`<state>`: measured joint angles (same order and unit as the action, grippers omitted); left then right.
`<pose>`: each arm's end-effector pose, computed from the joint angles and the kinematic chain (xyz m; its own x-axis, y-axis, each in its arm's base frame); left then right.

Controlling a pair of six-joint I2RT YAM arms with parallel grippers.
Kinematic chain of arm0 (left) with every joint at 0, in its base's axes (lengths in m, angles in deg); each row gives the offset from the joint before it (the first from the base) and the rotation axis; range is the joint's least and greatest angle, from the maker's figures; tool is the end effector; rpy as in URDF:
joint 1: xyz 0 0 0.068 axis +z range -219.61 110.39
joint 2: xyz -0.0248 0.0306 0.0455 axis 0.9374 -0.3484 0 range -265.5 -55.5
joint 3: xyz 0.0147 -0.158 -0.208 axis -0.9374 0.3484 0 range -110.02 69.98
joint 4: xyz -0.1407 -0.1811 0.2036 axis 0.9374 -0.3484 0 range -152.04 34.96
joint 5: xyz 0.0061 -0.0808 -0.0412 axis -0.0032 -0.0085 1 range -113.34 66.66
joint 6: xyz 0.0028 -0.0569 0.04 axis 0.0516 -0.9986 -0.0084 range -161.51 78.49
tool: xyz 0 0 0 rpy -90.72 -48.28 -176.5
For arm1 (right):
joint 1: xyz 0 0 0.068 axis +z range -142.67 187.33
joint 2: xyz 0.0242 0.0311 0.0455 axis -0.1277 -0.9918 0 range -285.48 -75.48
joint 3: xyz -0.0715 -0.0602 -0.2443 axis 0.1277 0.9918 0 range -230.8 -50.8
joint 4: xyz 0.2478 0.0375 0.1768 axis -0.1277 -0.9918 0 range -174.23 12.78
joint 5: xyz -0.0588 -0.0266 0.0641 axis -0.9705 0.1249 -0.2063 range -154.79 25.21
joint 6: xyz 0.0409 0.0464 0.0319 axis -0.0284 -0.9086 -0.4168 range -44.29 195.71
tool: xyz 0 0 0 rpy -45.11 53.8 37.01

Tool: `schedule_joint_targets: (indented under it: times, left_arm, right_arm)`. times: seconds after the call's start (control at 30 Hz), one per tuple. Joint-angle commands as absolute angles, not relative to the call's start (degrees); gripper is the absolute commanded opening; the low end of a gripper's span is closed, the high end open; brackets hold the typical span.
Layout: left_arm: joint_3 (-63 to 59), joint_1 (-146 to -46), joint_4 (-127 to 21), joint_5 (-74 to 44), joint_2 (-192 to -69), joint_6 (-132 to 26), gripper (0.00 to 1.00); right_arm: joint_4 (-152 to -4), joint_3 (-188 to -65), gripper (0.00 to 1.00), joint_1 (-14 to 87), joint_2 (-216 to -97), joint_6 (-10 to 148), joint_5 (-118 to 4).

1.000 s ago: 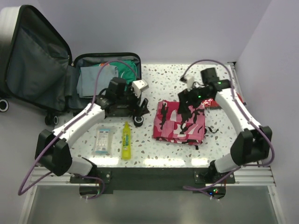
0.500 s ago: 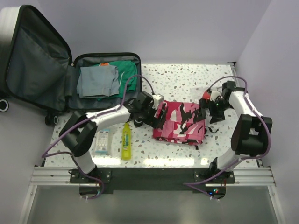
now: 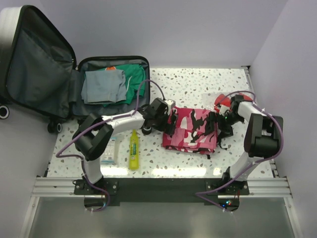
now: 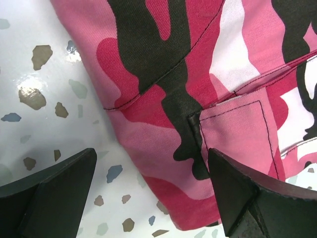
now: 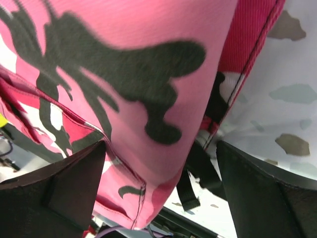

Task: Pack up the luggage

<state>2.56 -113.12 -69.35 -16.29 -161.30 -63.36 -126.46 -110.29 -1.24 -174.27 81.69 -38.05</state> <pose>0.3103 -0.3042 0.1181 -0.8098 0.2594 -0.5263 0.4697 0.8242 -0.3163 0.3265 -0.0234 0.0994 -0.9958 0.0562 -0.0723 0.0182 0.8955 0.4447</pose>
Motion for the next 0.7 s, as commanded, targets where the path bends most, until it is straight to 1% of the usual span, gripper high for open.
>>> schedule_joint_targets:
  times: [0.0,0.2,0.23,0.27,0.3,0.37,0.4,0.47,0.5,0.53,0.57,0.6,0.63,0.67]
  left_arm:
    - [1.43,-113.47,-69.37,-16.84,-164.13,-65.24,1.0]
    - [-1.21,-113.47,-70.33,-17.45,-167.91,-66.56,1.0]
    - [-1.3,-113.56,-70.42,-16.93,-168.61,-66.74,1.0]
    - [-1.47,-113.47,-70.42,-16.49,-168.96,-67.0,1.0]
    - [-1.56,-113.47,-70.42,-15.44,-169.14,-67.09,1.0]
    - [-1.65,-113.56,-70.16,-15.08,-169.23,-67.35,0.92]
    - [-1.91,-113.56,-70.25,-14.73,-169.23,-67.18,0.83]
    - [-2.44,-113.56,-70.51,-14.82,-168.53,-66.48,0.75]
    - [-3.05,-113.56,-70.6,-14.82,-168.09,-66.13,0.61]
    - [-3.41,-113.56,-70.6,-14.82,-166.96,-65.77,0.53]
    - [-3.93,-113.56,-70.86,-14.73,-166.42,-64.99,0.44]
    - [-4.98,-113.56,-70.86,-14.73,-165.81,-64.46,0.29]
    - [-5.51,-113.56,-71.04,-14.82,-164.76,-64.02,0.2]
    - [-6.13,-113.56,-71.73,-14.99,-164.23,-62.97,0.13]
  right_arm:
    - [-124.07,-110.22,0.96,-1.19,-176.73,79.23,-35.88]
    - [-121.53,-108.55,0.87,-1.28,-178.75,76.86,-34.12]
    - [-121.17,-108.29,0.84,-1.28,-179.1,76.5,-33.68]
    - [-121.08,-108.2,0.8,-1.19,-179.45,76.59,-33.16]
    - [-121.08,-108.11,0.72,-1.28,-179.72,76.5,-32.72]
    - [-120.91,-107.76,0.62,-1.19,-179.81,76.5,-32.1]
    - [-120.91,-107.58,0.52,-1.28,-179.2,76.59,-31.49]
    - [-120.03,-107.23,0.39,-1.19,-178.32,76.5,-30.78]
    - [-119.68,-107.06,0.33,-1.19,-177.62,76.33,-30.6]
    - [-118.63,-106.88,0.2,-1.19,-176.39,76.15,-30.25]
    - [-118.1,-106.88,0.14,-1.1,-175.77,76.15,-30.34]
    - [-117.83,-106.97,0.06,-1.19,-175.16,76.15,-30.25]
    - [-117.57,-107.4,0.0,-1.19,-174.11,76.15,-29.73]
    - [-117.65,-107.75,0.0,-1.1,-173.4,76.15,-29.46]
